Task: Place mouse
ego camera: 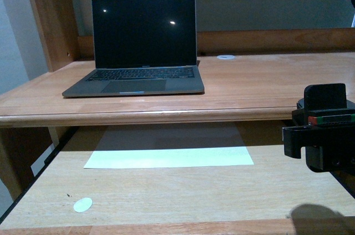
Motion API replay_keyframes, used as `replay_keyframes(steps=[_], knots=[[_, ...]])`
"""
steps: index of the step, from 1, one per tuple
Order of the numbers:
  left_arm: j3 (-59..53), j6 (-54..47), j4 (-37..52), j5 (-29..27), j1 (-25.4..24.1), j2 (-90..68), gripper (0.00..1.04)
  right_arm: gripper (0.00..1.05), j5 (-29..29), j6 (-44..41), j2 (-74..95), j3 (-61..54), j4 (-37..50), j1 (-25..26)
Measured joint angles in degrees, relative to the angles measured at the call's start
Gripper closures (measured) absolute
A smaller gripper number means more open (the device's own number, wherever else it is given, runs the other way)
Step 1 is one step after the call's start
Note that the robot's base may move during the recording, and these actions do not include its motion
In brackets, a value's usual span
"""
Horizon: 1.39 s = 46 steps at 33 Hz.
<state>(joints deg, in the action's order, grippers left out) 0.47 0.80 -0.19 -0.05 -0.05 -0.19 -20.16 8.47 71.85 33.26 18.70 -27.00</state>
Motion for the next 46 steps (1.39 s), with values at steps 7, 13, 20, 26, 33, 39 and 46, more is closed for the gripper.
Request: replay_keyframes(steps=[7, 13, 20, 26, 33, 39, 46], knots=[[0.0, 0.0, -0.1, 0.0, 0.0, 0.0, 0.07, 0.42, 0.0, 0.0, 0.0, 0.0, -0.1, 0.0], [0.0, 0.0, 0.0, 0.0, 0.0, 0.0, 0.07, 0.42, 0.0, 0.0, 0.0, 0.0, -0.1, 0.0], [0.0, -0.3, 0.1, -0.1, 0.0, 0.0, 0.07, 0.42, 0.0, 0.0, 0.0, 0.0, 0.1, 0.0], [0.0, -0.4, 0.1, 0.0, 0.0, 0.0, 0.07, 0.42, 0.0, 0.0, -0.1, 0.1, 0.0, 0.0], [0.0, -0.4, 0.0, 0.0, 0.0, 0.0, 0.07, 0.42, 0.5, 0.0, 1.0, 0.3, 0.7, 0.0], [0.0, -0.4, 0.0, 0.0, 0.0, 0.0, 0.07, 0.42, 3.9, 1.5, 13.3, 8.9, -0.5, 2.3], [0.0, -0.4, 0.0, 0.0, 0.0, 0.0, 0.07, 0.42, 5.7, 3.4, 29.7, 25.2, -5.2, 5.6]])
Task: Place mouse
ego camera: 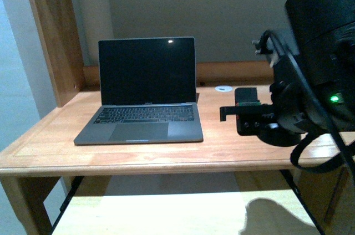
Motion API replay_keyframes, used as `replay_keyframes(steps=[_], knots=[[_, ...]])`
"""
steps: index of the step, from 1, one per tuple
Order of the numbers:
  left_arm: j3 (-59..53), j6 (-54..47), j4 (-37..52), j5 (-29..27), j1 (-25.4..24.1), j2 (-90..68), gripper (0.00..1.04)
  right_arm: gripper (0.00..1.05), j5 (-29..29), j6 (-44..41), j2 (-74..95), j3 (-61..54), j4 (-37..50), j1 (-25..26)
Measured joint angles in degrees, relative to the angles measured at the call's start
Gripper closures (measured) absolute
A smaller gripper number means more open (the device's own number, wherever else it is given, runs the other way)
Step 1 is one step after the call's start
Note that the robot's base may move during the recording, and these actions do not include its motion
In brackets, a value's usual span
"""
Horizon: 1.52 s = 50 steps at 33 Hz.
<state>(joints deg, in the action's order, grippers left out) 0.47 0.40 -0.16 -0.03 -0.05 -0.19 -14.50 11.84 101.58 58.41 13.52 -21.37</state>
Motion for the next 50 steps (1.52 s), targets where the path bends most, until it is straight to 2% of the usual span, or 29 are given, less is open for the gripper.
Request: replay_keyframes(steps=[13, 32, 35, 38, 50], knots=[[0.0, 0.0, 0.0, 0.0, 0.0, 0.0, 0.07, 0.42, 3.2, 0.3, 27.3, 32.3, -13.4, 5.2], [0.0, 0.0, 0.0, 0.0, 0.0, 0.0, 0.07, 0.4, 1.6, 2.0, 55.4, 78.2, -38.7, 11.0], [0.0, 0.0, 0.0, 0.0, 0.0, 0.0, 0.07, 0.24, 1.3, 2.1, 55.9, 78.7, -37.7, 11.5], [0.0, 0.0, 0.0, 0.0, 0.0, 0.0, 0.07, 0.06, 0.4, 2.1, 53.7, 73.8, -32.9, 11.8], [0.0, 0.0, 0.0, 0.0, 0.0, 0.0, 0.07, 0.07, -0.4, 1.0, 34.2, 47.8, -14.1, 10.6]])
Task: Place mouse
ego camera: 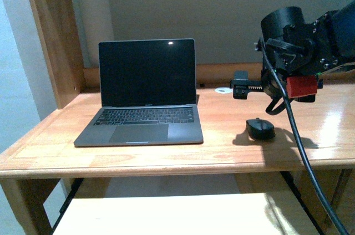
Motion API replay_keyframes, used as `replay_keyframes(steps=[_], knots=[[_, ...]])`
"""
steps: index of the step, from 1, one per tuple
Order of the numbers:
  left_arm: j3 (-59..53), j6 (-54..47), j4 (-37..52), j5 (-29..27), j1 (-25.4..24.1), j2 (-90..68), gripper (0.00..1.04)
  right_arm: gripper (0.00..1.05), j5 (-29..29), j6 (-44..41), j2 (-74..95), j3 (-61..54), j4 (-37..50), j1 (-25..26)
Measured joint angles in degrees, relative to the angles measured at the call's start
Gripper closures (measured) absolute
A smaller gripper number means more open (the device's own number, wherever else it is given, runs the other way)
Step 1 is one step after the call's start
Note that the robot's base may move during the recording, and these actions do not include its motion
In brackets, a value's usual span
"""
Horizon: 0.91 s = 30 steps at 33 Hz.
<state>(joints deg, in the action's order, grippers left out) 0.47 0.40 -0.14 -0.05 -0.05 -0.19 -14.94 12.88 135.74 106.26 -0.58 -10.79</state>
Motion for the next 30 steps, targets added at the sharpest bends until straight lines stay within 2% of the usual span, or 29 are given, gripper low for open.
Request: replay_keyframes(steps=[5, 10, 12, 13, 15, 19, 28, 30], knots=[[0.0, 0.0, 0.0, 0.0, 0.0, 0.0, 0.07, 0.07, 2.1, -0.1, -13.2, -15.7, 7.9, -0.9], [0.0, 0.0, 0.0, 0.0, 0.0, 0.0, 0.07, 0.07, 8.4, 1.1, -31.6, -37.5, 17.0, -2.0], [0.0, 0.0, 0.0, 0.0, 0.0, 0.0, 0.07, 0.07, 8.5, 1.4, -38.4, -43.6, 19.6, -2.4], [0.0, 0.0, 0.0, 0.0, 0.0, 0.0, 0.07, 0.12, 6.6, 0.0, -39.8, -46.4, 27.6, -2.4], [0.0, 0.0, 0.0, 0.0, 0.0, 0.0, 0.07, 0.23, 4.2, -4.3, -41.7, -51.2, 38.0, -1.7], [0.0, 0.0, 0.0, 0.0, 0.0, 0.0, 0.07, 0.47, 5.0, -10.0, -45.5, -65.7, 49.2, 0.8], [0.0, 0.0, 0.0, 0.0, 0.0, 0.0, 0.07, 1.0, 8.8, -12.4, -58.8, -82.8, 55.3, 4.0], [0.0, 0.0, 0.0, 0.0, 0.0, 0.0, 0.07, 1.03, 9.1, -12.6, -60.6, -86.2, 55.1, 5.0]])
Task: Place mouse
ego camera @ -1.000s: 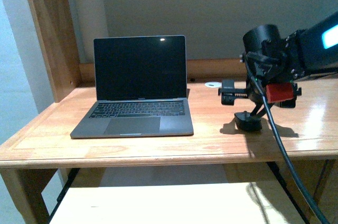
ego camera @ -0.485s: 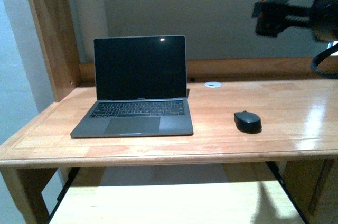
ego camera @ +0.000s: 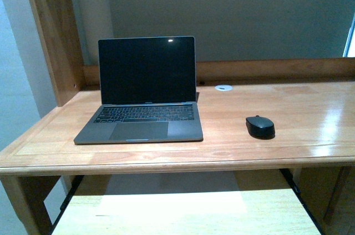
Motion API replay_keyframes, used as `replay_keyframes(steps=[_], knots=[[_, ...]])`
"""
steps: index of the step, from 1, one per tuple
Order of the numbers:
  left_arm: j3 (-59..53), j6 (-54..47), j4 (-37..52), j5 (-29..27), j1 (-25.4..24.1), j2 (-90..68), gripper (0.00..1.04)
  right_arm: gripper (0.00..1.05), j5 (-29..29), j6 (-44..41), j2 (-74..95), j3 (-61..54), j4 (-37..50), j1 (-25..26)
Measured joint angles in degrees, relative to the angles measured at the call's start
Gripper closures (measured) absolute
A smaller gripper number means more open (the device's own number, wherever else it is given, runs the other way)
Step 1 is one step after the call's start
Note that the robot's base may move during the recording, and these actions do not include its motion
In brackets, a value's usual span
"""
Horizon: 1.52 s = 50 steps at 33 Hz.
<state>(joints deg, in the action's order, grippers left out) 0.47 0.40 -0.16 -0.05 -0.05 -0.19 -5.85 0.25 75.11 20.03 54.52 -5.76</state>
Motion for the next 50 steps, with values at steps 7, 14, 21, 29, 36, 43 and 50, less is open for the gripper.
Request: replay_keyframes(steps=[7, 14, 21, 29, 36, 43, 50], knots=[[0.0, 0.0, 0.0, 0.0, 0.0, 0.0, 0.07, 1.03, 1.9, -0.1, -9.1, -7.5, -0.9, 1.7], [0.0, 0.0, 0.0, 0.0, 0.0, 0.0, 0.07, 1.03, 5.5, -0.1, -17.4, -12.7, -5.0, 6.1], [0.0, 0.0, 0.0, 0.0, 0.0, 0.0, 0.07, 1.03, 5.9, -0.2, -22.4, -17.4, -5.4, 5.8], [0.0, 0.0, 0.0, 0.0, 0.0, 0.0, 0.07, 1.03, 5.9, -0.2, -34.4, -18.9, -15.0, 5.8], [0.0, 0.0, 0.0, 0.0, 0.0, 0.0, 0.07, 1.03, 5.9, -0.2, -43.1, -19.1, -22.8, 5.8], [0.0, 0.0, 0.0, 0.0, 0.0, 0.0, 0.07, 1.03, 5.9, -0.2, -51.0, -19.1, -30.5, 5.8], [0.0, 0.0, 0.0, 0.0, 0.0, 0.0, 0.07, 1.03, 5.9, -0.2, -56.6, -19.1, -36.0, 5.8]])
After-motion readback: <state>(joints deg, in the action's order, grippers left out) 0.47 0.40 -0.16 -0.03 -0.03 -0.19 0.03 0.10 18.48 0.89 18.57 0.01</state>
